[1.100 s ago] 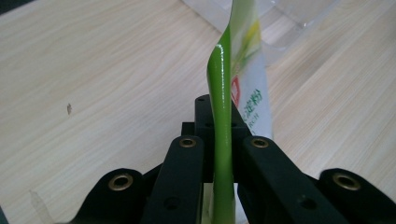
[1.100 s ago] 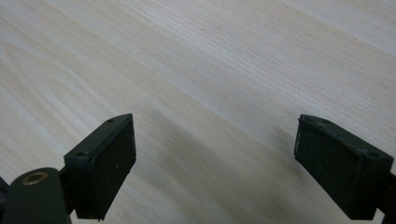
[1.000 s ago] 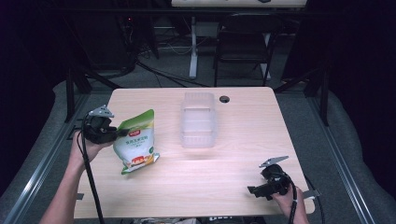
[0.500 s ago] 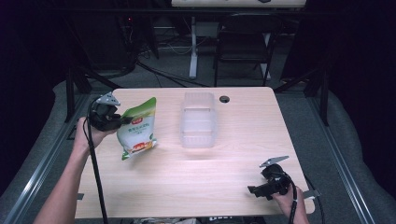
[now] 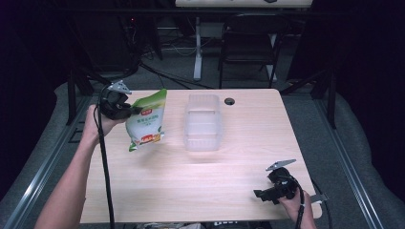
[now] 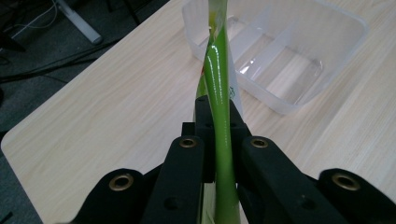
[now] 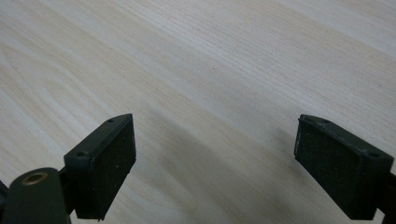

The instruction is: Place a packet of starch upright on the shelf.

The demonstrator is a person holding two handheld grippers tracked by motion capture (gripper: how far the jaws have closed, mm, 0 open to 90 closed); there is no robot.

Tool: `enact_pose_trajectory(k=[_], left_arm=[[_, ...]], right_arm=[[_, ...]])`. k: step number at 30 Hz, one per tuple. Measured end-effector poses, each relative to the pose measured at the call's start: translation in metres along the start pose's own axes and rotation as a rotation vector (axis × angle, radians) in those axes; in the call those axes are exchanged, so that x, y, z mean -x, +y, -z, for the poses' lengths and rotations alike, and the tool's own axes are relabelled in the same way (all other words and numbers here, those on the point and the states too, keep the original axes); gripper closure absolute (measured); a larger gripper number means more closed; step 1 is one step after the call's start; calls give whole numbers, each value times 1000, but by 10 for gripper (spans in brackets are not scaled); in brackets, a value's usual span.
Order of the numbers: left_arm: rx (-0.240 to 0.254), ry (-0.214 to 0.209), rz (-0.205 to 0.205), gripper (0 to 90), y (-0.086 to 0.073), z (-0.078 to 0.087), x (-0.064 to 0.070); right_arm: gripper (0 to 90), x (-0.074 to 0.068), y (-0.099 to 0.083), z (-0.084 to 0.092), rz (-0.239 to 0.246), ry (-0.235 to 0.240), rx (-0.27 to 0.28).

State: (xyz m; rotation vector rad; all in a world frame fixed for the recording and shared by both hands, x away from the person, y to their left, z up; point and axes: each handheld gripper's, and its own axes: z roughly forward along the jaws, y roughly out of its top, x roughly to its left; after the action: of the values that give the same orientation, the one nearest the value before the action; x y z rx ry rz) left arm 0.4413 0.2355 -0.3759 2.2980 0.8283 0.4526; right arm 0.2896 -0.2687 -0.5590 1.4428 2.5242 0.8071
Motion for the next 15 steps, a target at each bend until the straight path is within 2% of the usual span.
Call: enact_pose_trajectory(k=[4, 5, 7, 11, 14, 15], left_arm=[[7, 1, -14, 895, 9, -2, -3], [9, 3, -17, 894, 12, -3, -4], [11, 8, -23, 894, 16, -4, -5], [26, 21, -36, 894, 27, -4, -7], [35, 25, -42, 894, 34, -5, -9], [38, 23, -42, 894, 36, -5, -10]], right_arm=[[122, 0, 0, 0, 1, -3, -3], [122, 1, 1, 2, 17, -7, -26], [122, 1, 0, 1, 8, 0, -12], [122, 1, 1, 2, 15, -1, -24], [123, 1, 0, 1, 8, 1, -5], [122, 1, 1, 2, 19, -1, -20]])
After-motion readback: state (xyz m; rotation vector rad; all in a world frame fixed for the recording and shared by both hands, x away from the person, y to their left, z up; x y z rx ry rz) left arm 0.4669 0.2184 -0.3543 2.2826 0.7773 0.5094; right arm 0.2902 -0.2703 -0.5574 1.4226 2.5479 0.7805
